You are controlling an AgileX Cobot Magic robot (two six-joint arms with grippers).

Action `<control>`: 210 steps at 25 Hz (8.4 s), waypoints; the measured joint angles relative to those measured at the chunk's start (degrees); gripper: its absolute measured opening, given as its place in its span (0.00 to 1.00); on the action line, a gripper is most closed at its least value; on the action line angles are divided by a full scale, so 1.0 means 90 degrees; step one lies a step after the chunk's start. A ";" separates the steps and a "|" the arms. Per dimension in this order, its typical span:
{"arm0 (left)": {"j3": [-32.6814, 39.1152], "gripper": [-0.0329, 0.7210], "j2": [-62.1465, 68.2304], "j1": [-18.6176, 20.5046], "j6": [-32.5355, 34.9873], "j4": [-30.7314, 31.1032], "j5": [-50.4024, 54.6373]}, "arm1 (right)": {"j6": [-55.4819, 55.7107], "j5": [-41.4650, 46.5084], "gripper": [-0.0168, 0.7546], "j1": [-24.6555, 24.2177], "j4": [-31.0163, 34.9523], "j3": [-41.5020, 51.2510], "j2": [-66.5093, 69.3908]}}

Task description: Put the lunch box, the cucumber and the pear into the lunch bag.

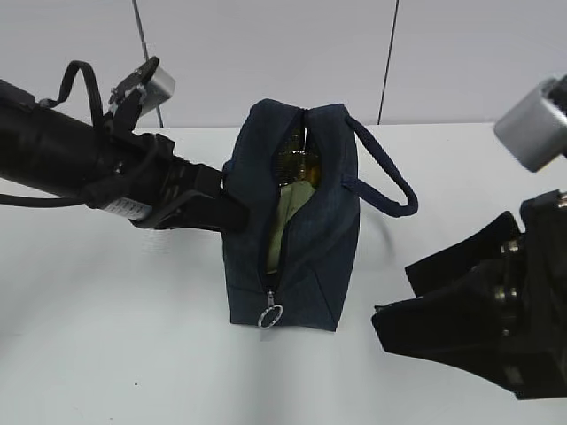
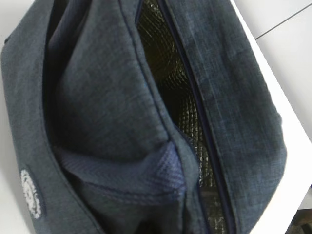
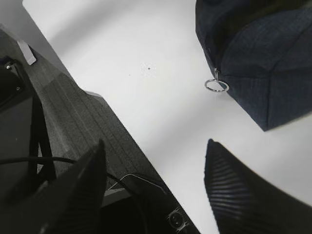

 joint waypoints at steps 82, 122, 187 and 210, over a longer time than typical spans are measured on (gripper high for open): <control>0.0000 0.02 0.0062 -0.0007 0.0006 -0.0212 0.0226 | -1.1011 0.1749 0.43 -0.1425 0.5844 -0.0062 0.6206; 0.0000 0.02 0.0062 -0.0007 0.0006 -0.0206 0.0226 | -1.0349 0.0863 0.22 -0.0506 0.5799 -0.1039 0.6453; 0.0000 0.22 0.0062 -0.0007 0.0023 0.0639 0.0351 | -0.6304 0.0581 0.03 -0.0506 0.4449 -0.1741 0.3950; -0.0014 0.03 0.0062 -0.0007 0.0023 0.0953 0.0452 | -0.6133 0.0475 0.03 -0.0782 0.4857 -0.2410 0.4235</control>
